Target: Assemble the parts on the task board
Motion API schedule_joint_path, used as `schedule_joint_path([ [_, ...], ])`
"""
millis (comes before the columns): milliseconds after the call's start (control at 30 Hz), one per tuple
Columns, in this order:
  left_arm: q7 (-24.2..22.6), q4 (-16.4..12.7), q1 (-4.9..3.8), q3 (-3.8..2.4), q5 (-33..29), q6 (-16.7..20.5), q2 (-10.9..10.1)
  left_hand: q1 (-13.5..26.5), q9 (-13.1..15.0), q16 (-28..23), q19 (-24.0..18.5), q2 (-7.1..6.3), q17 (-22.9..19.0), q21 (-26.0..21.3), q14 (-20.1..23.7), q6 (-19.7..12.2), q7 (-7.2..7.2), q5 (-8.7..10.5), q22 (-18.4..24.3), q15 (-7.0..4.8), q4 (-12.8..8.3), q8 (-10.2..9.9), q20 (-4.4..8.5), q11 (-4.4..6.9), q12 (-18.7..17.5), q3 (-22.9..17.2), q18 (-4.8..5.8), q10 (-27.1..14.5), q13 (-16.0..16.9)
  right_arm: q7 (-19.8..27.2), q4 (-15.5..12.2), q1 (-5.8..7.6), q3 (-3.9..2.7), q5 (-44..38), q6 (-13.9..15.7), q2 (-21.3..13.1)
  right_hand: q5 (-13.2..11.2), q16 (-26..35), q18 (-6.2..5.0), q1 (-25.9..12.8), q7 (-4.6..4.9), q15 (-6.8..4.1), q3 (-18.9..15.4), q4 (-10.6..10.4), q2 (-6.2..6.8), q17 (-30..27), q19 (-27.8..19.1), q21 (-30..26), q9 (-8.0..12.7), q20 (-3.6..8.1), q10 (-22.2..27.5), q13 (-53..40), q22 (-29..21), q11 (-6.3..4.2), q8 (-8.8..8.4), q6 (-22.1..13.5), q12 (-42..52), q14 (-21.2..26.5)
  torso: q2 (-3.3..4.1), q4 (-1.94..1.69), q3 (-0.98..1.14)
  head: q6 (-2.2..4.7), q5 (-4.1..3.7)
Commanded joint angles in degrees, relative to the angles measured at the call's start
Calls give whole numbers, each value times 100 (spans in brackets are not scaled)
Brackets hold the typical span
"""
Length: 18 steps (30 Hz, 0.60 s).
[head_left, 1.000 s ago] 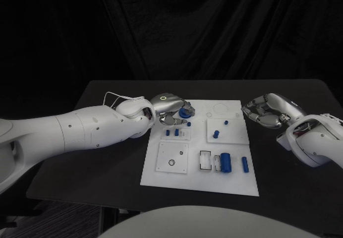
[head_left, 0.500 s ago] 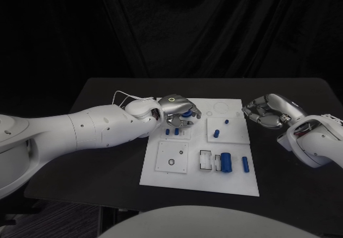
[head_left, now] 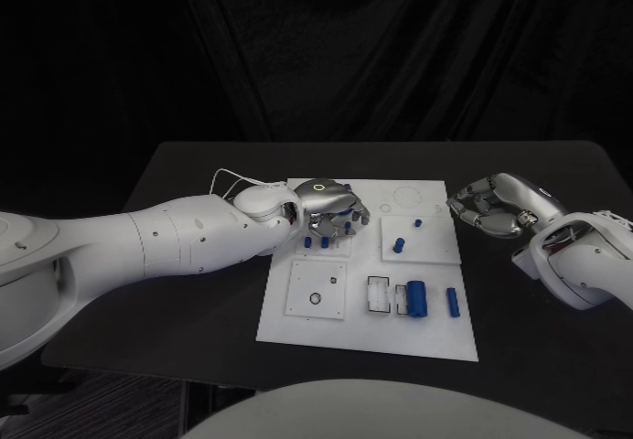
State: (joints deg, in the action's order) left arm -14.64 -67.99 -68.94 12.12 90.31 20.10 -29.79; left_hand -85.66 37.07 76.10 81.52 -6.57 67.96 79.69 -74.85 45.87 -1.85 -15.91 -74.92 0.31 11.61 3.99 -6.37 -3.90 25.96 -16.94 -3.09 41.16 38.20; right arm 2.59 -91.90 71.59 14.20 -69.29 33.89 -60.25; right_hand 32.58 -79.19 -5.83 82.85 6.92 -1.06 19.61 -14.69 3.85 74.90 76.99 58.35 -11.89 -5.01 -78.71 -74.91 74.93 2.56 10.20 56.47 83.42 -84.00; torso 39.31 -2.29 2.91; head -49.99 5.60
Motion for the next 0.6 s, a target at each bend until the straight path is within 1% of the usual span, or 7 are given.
schedule_joint_path([
  [33,59,11,14,-5,15,-132,2,54,-12,13,46,14,-13,19,-29,57,1,-9,-1156,23,-17,14,-5,-23,28,9,42,21,9,-68,-11,-12,-4,-31,-40,-10,35,-8,-27,-2,-5,-26,-14,5,55,205,27,4,-5,10,1,-459,705,-14,32,11,-3,-7,-17,4,13,-1,-5],
  [133,71,18,18,-5,15,-127,-12,66,-25,12,41,23,-26,15,-23,110,-21,-17,-1154,28,-25,29,-9,-32,48,12,41,10,20,-75,-8,-12,-4,-31,-51,-10,35,-8,-27,-2,-5,-26,-14,5,55,205,27,4,-5,10,1,-459,705,-14,32,11,-3,-7,-19,5,13,-1,-6],
  [233,79,28,22,-5,15,-110,-29,71,-32,10,39,30,-37,12,-18,136,-31,-22,-1153,32,-30,37,-11,-34,58,11,41,5,25,-84,-4,-12,-4,-31,-66,-10,35,-8,-27,-2,-5,-26,-14,5,55,205,27,4,-5,10,1,-459,705,-14,32,11,-3,-7,-19,3,8,-1,-8],
  [267,80,31,23,-5,15,-103,-34,71,-34,11,40,32,-37,13,-18,140,-31,-25,-1153,33,-32,37,-12,-35,59,10,41,1,25,-86,-3,-12,-4,-31,-70,-10,35,-8,-27,-2,-5,-26,-14,5,55,205,27,4,-5,10,1,-459,705,-14,32,11,-3,-7,-16,-7,-4,-1,-18],
  [600,100,76,31,-5,15,-82,-62,93,-81,-70,-34,64,-175,-73,89,162,-37,-50,-1123,42,-46,21,-21,-66,50,-3,19,-98,21,-109,8,-12,-4,-31,-115,-6,38,-1,-30,0,-3,-27,-11,7,56,196,23,-8,-4,12,3,-457,702,-13,29,6,-4,-4,-15,-9,-5,-1,-19],
])
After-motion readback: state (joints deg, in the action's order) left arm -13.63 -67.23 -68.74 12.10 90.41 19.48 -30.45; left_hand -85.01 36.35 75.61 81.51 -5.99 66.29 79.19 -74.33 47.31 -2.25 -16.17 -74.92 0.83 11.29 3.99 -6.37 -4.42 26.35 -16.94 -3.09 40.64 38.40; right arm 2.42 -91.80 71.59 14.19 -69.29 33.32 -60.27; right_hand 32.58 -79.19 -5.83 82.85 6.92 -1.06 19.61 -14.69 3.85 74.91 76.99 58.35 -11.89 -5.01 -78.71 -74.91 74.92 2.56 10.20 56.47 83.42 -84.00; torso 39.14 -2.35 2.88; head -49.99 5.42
